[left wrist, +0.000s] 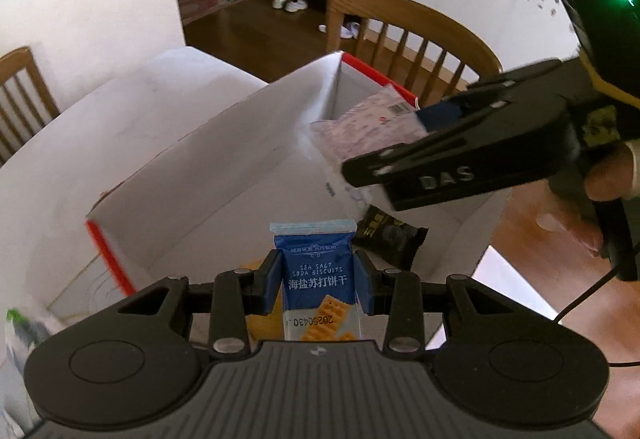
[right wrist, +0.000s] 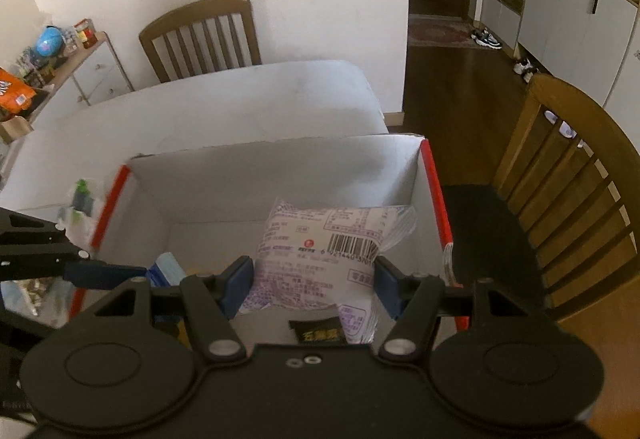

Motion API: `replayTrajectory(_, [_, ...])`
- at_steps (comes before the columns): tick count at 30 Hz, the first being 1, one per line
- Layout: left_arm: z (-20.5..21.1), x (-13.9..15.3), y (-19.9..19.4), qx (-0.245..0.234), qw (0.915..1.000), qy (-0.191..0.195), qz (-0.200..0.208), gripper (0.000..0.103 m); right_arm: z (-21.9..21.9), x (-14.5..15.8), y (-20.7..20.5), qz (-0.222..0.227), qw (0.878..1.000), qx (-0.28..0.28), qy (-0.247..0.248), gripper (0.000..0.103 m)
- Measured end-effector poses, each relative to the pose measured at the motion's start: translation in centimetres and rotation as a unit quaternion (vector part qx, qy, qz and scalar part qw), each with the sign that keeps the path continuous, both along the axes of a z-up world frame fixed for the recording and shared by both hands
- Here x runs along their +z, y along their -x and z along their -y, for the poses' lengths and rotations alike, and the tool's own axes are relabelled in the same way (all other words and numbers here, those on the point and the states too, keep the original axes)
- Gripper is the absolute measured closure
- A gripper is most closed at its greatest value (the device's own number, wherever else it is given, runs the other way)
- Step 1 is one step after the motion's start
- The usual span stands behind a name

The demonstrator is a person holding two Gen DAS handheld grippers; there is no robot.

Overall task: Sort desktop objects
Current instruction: 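Open the right tool to drop the bread bag into the box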

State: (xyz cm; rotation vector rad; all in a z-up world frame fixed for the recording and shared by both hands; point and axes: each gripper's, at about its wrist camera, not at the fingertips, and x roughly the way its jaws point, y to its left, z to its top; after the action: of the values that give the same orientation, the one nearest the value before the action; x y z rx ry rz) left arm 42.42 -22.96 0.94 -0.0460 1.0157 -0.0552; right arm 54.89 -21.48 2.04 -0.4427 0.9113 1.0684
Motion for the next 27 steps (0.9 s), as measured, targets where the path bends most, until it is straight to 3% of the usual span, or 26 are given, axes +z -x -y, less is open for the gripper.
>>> replayTrajectory(15, [1.0, -3.9, -3.7, -0.053, 0.9981, -0.009, -0.030, 0.066, -2.7, -3.9, -1.1, -0.005, 0.999, 0.018, 0.040, 0.039])
replayTrajectory(27, [0.8, -5.9, -4.3, -0.071, 0.9955, 0.010, -0.063, 0.066, -4.1, -6.4, -1.6, -0.027, 0.996, 0.023, 0.076, 0.040])
